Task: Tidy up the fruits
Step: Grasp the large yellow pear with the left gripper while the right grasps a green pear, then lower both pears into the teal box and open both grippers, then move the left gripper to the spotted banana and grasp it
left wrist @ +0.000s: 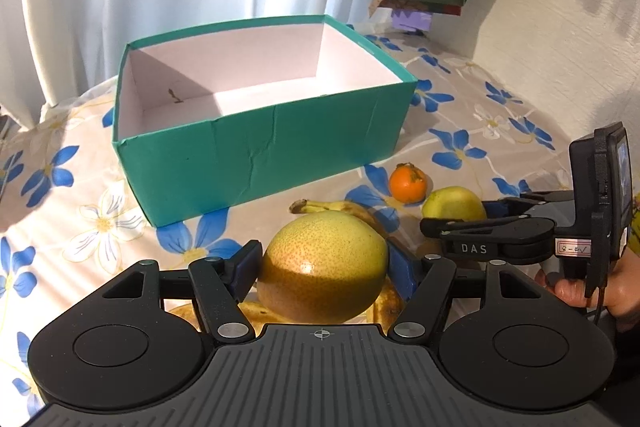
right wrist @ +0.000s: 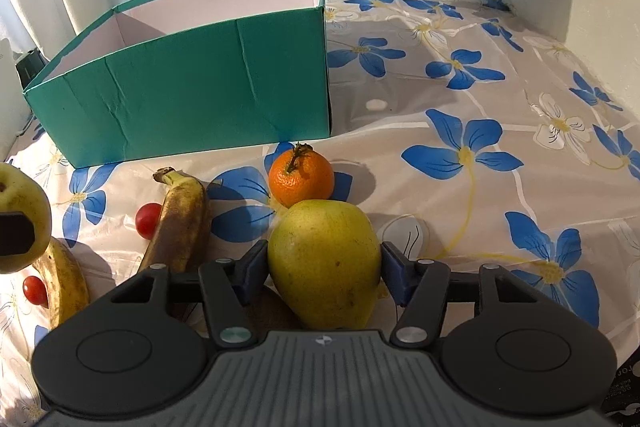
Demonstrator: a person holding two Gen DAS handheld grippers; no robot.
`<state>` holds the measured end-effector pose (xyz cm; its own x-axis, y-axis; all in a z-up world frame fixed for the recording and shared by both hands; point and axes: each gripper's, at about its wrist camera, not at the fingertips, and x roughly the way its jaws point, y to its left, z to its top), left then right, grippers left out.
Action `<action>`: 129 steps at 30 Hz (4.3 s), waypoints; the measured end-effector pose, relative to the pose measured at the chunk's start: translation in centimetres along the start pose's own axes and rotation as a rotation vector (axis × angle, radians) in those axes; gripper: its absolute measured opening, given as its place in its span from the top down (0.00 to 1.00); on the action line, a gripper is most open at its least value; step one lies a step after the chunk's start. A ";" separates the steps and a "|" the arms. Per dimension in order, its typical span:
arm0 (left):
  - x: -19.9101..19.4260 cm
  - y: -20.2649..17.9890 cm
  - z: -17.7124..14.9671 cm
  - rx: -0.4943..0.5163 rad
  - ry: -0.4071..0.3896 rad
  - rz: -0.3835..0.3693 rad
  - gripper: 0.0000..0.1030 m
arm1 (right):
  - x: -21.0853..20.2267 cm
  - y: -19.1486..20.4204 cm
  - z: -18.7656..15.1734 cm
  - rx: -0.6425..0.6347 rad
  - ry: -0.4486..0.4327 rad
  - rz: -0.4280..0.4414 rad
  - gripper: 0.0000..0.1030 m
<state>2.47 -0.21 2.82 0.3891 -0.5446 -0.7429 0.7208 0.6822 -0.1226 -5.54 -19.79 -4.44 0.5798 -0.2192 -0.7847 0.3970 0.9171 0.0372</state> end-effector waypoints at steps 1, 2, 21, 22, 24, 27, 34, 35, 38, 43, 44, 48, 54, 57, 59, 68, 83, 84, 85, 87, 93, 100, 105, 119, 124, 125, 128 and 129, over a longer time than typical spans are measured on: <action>-0.1 0.0 0.2 -0.002 0.000 0.007 0.31 | 0.0 0.0 0.0 0.008 -0.002 0.001 0.43; -0.1 -0.1 0.5 -0.002 0.000 0.018 0.31 | -0.1 -0.2 -0.1 0.017 -0.003 0.007 0.43; 2.7 1.0 12.2 -0.129 -0.123 0.324 0.31 | -6.1 -1.2 1.5 0.050 -0.176 0.080 0.43; 3.5 1.3 12.8 -0.133 -0.118 0.338 0.31 | -6.2 -1.3 1.6 0.050 -0.179 0.083 0.43; 5.0 1.9 13.4 -0.147 -0.106 0.364 0.31 | -6.6 -1.7 1.5 0.055 -0.188 0.084 0.43; 7.2 2.5 13.7 -0.146 -0.084 0.389 0.31 | -7.0 -1.9 1.4 0.058 -0.196 0.068 0.43; 11.3 3.8 13.1 -0.151 -0.010 0.375 0.31 | -8.3 -1.5 1.3 0.103 -0.214 0.027 0.43; 11.8 3.7 13.0 -0.148 -0.001 0.379 0.31 | -8.4 -1.4 1.4 0.100 -0.217 0.023 0.43; 13.0 3.8 12.7 -0.140 0.011 0.394 0.31 | -8.7 -1.0 1.7 0.099 -0.226 0.009 0.43; 14.5 4.6 12.3 -0.159 0.040 0.417 0.31 | -8.8 -0.7 2.0 0.112 -0.230 0.001 0.43; 14.7 4.8 12.3 -0.161 0.047 0.422 0.31 | -8.8 -0.7 2.0 0.110 -0.230 0.001 0.43; 15.6 5.3 12.0 -0.170 0.088 0.426 0.31 | -8.6 -0.5 2.3 0.112 -0.231 0.001 0.43; 16.3 5.6 12.0 -0.172 0.127 0.417 0.30 | -8.5 -0.2 2.7 0.103 -0.242 0.009 0.43; 16.1 5.6 12.0 -0.184 0.125 0.413 0.31 | -8.5 -0.1 3.1 0.097 -0.249 0.015 0.43; 15.8 5.3 12.2 -0.174 0.107 0.419 0.15 | -8.5 -0.1 3.3 0.093 -0.253 0.017 0.43; 9.7 3.7 11.9 -0.178 -0.008 0.365 0.06 | -8.5 -0.3 4.4 0.073 -0.277 0.025 0.43; -0.3 3.0 5.1 -0.244 -0.107 0.411 0.01 | -5.0 3.2 11.8 -0.056 -0.325 0.102 0.43; -0.4 3.2 4.8 -0.251 -0.101 0.419 0.01 | -4.3 3.6 12.5 -0.065 -0.320 0.113 0.43; -0.6 3.3 4.5 -0.258 -0.098 0.418 0.01 | -3.6 4.2 13.0 -0.073 -0.315 0.124 0.43; -0.8 3.5 4.0 -0.271 -0.082 0.420 0.01 | -1.9 5.2 13.9 -0.095 -0.289 0.141 0.43; -1.8 4.7 2.4 -0.304 -0.074 0.469 0.01 | 3.8 7.9 14.9 -0.148 -0.166 0.137 0.43; -2.7 6.9 1.1 -0.382 -0.052 0.512 0.01 | 7.1 8.8 14.6 -0.156 -0.055 0.141 0.43; -3.1 7.4 0.5 -0.404 -0.041 0.520 0.01 | 8.1 8.3 14.6 -0.120 -0.023 0.139 0.42; -0.3 6.2 -2.6 -0.295 0.123 0.350 0.01 | -4.3 4.9 8.7 -0.085 -0.328 0.144 0.07; 1.2 4.7 -2.9 -0.262 0.170 0.296 0.01 | -5.3 2.7 5.0 -0.030 -0.243 0.100 0.07; 1.6 4.3 -2.8 -0.246 0.175 0.292 0.01 | -5.4 2.2 4.4 -0.017 -0.233 0.086 0.07; 2.6 2.5 -2.5 -0.180 0.188 0.278 0.01 | -5.8 1.1 3.2 0.020 -0.215 0.041 0.07; 3.0 1.8 -2.3 -0.151 0.192 0.277 0.01 | -5.9 0.7 2.8 0.034 -0.215 0.032 0.07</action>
<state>3.59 0.55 -1.15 0.4321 -0.2378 -0.8699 0.5047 0.8632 0.0147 -6.69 -18.76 1.94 0.7296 -0.2595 -0.6327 0.3974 0.9138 0.0835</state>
